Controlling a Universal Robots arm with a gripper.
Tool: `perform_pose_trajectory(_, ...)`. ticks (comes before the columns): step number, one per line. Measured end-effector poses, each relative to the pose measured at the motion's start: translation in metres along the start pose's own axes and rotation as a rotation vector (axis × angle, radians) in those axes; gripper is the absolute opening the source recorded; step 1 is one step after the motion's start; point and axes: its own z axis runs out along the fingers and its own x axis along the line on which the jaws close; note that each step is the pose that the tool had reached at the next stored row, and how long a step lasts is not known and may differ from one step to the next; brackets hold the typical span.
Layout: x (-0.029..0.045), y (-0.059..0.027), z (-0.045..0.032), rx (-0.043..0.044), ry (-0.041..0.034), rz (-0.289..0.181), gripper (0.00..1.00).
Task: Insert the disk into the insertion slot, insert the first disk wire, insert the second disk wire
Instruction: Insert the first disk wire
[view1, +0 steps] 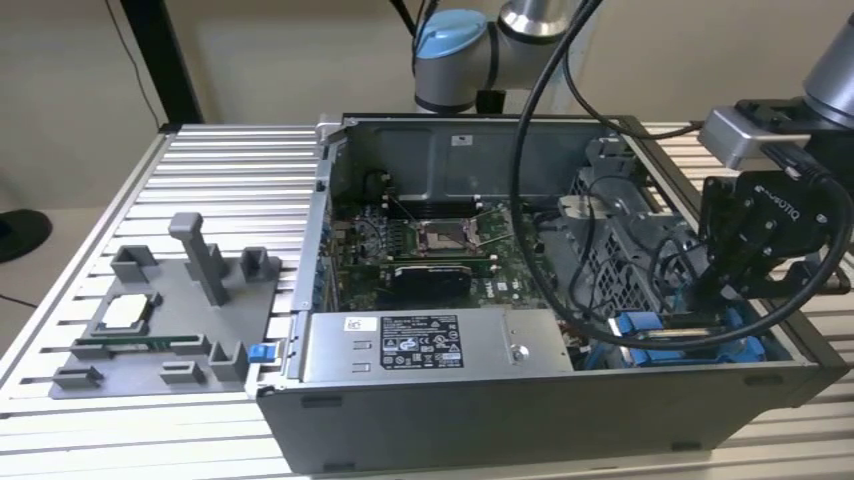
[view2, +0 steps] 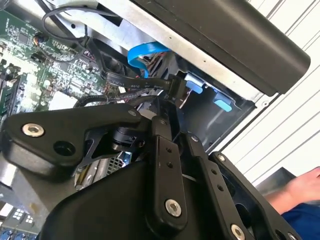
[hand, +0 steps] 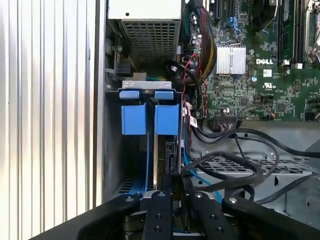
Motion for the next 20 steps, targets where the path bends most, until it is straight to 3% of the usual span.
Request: perform_pose_trajectory(20, 0.0019, -0.0014, -0.0007, 0.0021, -0.0038, 0.004, 0.00)
